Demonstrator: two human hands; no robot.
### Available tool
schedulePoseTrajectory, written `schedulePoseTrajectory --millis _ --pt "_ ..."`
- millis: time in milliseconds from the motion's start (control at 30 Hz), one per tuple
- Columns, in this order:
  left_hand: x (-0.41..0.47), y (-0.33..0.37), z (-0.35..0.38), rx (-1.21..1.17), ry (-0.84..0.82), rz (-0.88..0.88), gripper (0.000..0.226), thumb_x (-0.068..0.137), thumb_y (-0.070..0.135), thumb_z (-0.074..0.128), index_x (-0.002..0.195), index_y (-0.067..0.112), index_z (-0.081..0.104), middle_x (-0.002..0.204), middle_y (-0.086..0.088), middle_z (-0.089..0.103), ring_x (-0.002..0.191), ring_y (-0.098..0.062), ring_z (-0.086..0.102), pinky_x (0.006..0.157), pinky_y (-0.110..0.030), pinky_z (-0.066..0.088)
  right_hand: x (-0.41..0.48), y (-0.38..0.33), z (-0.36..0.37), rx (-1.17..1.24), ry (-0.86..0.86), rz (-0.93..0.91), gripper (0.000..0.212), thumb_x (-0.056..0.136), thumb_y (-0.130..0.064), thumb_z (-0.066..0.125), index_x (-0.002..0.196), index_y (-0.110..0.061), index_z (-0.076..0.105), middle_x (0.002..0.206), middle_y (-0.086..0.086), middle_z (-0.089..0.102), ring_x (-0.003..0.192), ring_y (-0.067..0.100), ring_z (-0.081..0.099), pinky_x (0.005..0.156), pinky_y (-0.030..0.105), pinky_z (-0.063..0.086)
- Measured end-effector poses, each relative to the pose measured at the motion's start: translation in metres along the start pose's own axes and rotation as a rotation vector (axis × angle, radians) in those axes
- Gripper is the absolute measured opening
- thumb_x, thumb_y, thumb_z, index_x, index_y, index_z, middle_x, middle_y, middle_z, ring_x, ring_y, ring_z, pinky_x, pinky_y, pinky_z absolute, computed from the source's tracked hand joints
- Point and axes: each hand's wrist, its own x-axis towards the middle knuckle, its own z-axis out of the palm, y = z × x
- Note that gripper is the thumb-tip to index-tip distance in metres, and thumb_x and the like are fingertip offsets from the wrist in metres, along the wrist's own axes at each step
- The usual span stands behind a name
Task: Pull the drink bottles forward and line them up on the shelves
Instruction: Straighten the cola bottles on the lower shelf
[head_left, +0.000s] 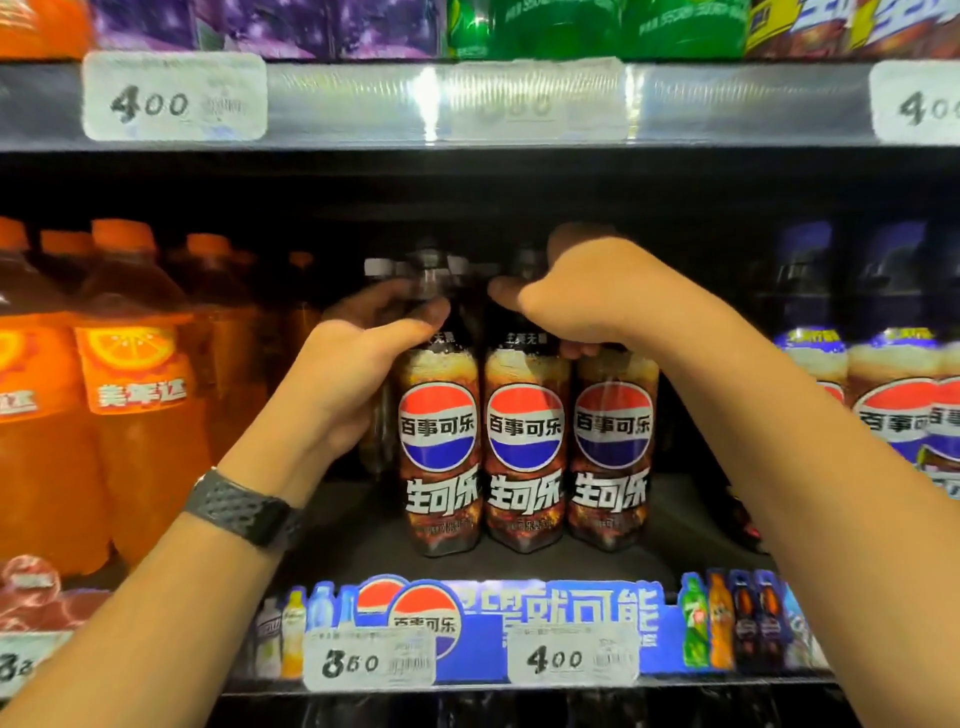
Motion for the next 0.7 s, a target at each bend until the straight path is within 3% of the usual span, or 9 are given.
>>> schedulePoseTrajectory --millis 267,400,467,533,600,700 --pt "-0.004 -0.003 0.006 0.062 0.006 0.017 0.048 0.07 0.034 0.073 0.115 0.018 0.065 0.103 -0.004 0.072 0.091 -0.021 0.07 0.068 -0.029 0.055 -0.007 0.003 -0.007 0.077 -0.049 -0.022 0.045 0.09 -0.052 0.051 0.063 -0.015 0.051 0.03 -0.005 0.049 0.024 0.006 0.046 0.024 0.013 0.026" --pt "-0.013 -0.007 -0.007 0.167 -0.065 -0.081 0.07 0.063 0.05 0.081 0.122 0.021 0.058 0.105 -0.002 0.072 0.097 -0.022 0.069 0.076 -0.034 0.056 -0.012 0.0 -0.007 -0.024 -0.035 -0.05 0.048 0.09 -0.055 0.049 0.065 -0.015 0.056 0.05 0.0 0.059 0.042 0.012 0.055 0.04 0.021 0.036" --pt "-0.019 -0.012 -0.015 0.248 -0.181 -0.178 0.073 0.057 0.044 0.086 0.121 0.023 0.058 0.109 -0.003 0.071 0.101 -0.02 0.068 0.082 -0.036 0.054 -0.014 0.0 -0.01 -0.049 -0.011 -0.059 0.047 0.088 -0.057 0.052 0.075 -0.012 0.058 0.057 0.002 0.062 0.05 0.013 0.057 0.045 0.024 0.043" --pt "-0.03 -0.021 -0.021 0.312 -0.239 -0.268 0.074 0.05 0.035 0.092 0.115 0.023 0.06 0.108 0.0 0.071 0.101 -0.018 0.068 0.083 -0.035 0.053 -0.019 0.008 -0.011 -0.024 0.136 -0.104 0.054 0.083 -0.06 0.057 0.096 -0.008 0.06 0.069 0.001 0.065 0.063 0.014 0.061 0.053 0.025 0.049" --pt "-0.041 -0.03 -0.025 0.358 -0.255 -0.319 0.083 0.045 0.03 0.095 0.119 0.026 0.057 0.111 0.004 0.07 0.103 -0.013 0.066 0.085 -0.032 0.053 -0.034 0.024 -0.007 0.082 0.39 -0.214 0.06 0.08 -0.058 0.062 0.12 -0.013 0.056 0.092 -0.003 0.062 0.078 0.012 0.059 0.058 0.021 0.045" --pt "-0.053 -0.038 -0.022 0.475 -0.276 -0.29 0.081 0.049 0.028 0.094 0.119 0.035 0.054 0.109 0.013 0.07 0.1 -0.003 0.065 0.081 -0.021 0.052 -0.072 0.055 0.017 0.162 0.614 -0.371 0.059 0.079 -0.046 0.069 0.125 -0.015 0.047 0.116 -0.002 0.046 0.092 0.005 0.05 0.074 0.019 0.044"
